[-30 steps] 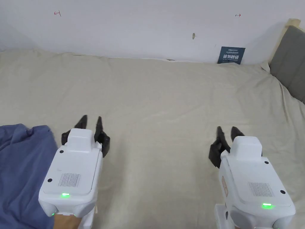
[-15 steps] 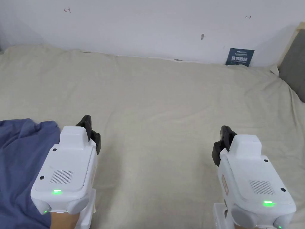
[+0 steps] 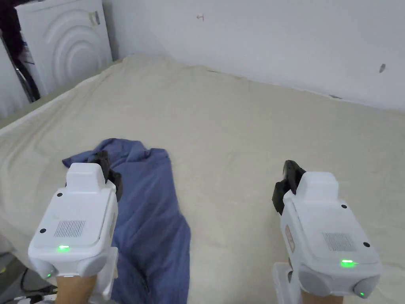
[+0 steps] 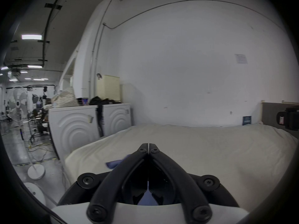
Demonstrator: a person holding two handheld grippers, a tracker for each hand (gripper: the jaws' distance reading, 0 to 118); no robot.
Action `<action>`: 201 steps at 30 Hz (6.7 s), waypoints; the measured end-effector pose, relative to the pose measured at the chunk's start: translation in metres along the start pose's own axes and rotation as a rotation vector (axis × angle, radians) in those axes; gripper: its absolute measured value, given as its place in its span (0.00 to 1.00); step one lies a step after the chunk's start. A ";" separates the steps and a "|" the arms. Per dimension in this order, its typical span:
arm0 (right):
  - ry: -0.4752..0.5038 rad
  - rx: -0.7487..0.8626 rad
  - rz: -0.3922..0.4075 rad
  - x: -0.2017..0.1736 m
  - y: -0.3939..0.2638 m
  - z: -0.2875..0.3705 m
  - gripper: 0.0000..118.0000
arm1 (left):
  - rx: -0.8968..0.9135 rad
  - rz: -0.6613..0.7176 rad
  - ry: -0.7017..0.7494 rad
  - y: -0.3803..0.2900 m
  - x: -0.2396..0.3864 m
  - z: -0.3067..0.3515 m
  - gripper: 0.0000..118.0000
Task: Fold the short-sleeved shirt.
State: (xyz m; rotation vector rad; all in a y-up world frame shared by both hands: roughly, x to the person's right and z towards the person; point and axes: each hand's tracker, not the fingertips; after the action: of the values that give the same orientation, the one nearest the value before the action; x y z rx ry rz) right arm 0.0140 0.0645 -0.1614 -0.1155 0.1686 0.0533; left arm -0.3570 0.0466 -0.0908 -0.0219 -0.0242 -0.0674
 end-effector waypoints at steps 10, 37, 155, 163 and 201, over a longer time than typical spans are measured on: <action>0.183 -0.009 0.021 -0.081 -0.001 -0.024 0.01 | -0.035 -0.007 0.179 -0.005 -0.071 0.060 0.00; -0.024 -0.083 0.054 -0.007 -0.017 -0.045 0.01 | -0.733 0.151 -0.101 -0.074 -0.095 -0.165 1.00; -0.431 0.038 -0.019 0.167 0.016 0.111 0.01 | -0.487 -0.014 -0.633 0.038 0.165 -0.151 0.00; -0.434 -0.016 -0.032 0.173 -0.002 0.099 0.01 | -0.771 0.019 -0.621 -0.042 0.171 -0.187 0.02; -0.246 -0.876 -0.297 0.261 -0.173 -0.114 0.77 | -0.774 -0.012 -0.707 -0.069 0.175 -0.192 0.08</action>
State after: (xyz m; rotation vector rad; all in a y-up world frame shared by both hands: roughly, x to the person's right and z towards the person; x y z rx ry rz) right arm 0.2633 -0.1093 -0.2981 -1.0010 -0.1304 -0.1589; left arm -0.1822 -0.0388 -0.2767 -0.8193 -0.7044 -0.0750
